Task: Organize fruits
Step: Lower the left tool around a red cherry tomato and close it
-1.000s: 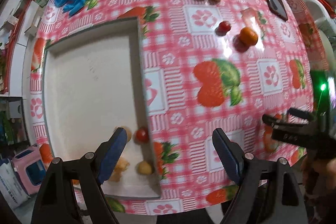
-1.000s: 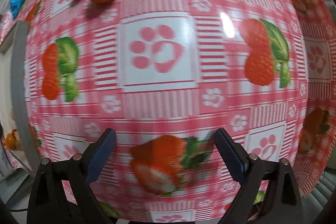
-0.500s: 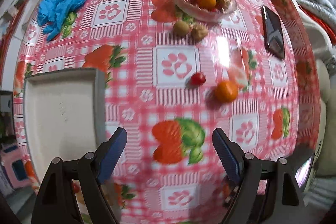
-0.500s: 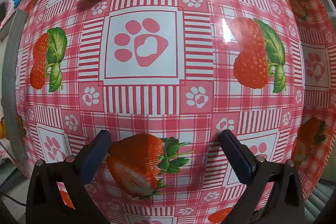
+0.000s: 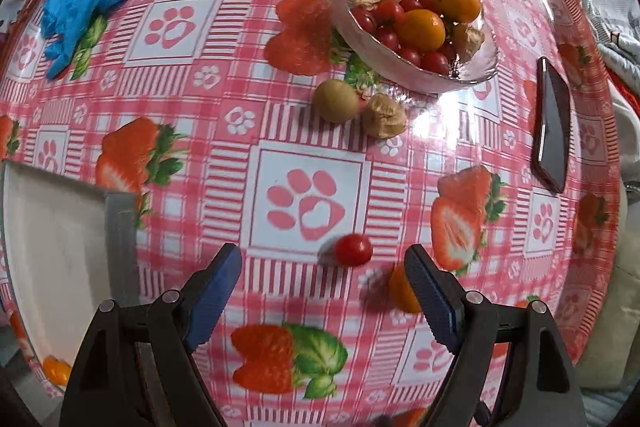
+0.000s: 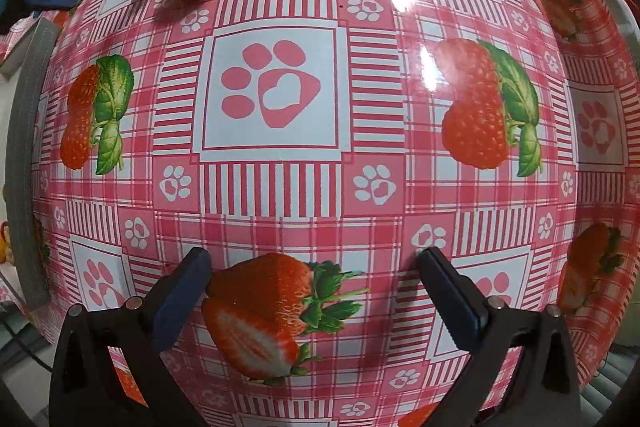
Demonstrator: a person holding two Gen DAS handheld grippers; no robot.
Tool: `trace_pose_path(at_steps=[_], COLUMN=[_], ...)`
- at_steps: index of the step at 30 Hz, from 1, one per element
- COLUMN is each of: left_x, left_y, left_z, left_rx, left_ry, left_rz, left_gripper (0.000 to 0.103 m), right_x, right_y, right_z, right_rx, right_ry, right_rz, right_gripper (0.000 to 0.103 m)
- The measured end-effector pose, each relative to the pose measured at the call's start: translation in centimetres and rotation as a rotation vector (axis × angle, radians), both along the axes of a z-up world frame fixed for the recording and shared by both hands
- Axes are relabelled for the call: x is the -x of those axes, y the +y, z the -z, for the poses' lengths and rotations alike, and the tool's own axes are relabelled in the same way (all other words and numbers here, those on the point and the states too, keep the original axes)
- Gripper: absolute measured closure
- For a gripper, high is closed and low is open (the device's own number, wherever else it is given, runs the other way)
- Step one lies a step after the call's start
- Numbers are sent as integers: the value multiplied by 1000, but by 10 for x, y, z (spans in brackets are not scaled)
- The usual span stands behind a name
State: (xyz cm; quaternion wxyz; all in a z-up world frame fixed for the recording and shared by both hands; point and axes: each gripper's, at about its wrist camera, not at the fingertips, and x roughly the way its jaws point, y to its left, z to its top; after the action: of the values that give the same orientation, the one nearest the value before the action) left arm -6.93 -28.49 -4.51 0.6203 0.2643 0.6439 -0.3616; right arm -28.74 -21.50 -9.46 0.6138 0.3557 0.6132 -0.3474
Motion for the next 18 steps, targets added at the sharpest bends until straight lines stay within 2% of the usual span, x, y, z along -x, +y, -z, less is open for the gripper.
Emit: trace_pose_path(at_steps=[4,7,12,14,17,18], left_x=[3,5,13,15,18,18], left_y=[-10,-14,-18,-23,-21,-17], left_z=[13,21,24,23,21,20], left_rx=[-21,-40,-58,-53,-51,-49], left_ry=[-4,0,-42,-68,-79,-72], left_rz=[-5,5,27,49,81,83], left_gripper=[19,35,44,57,69,70], right_x=[0,-1,-2,-1,-1,-1], right_y=[0,0,-1,-2,-2,-2], right_z=[-1,-2,-2,-1,-1,-1], right_rx=[0,1,-5,-7,-6,-6], right_ry=[-1,-1,2,2,2,2], right_rz=[-4,-7,-10,-11,-12,-12], right_gripper=[0,0,0,0,0,0])
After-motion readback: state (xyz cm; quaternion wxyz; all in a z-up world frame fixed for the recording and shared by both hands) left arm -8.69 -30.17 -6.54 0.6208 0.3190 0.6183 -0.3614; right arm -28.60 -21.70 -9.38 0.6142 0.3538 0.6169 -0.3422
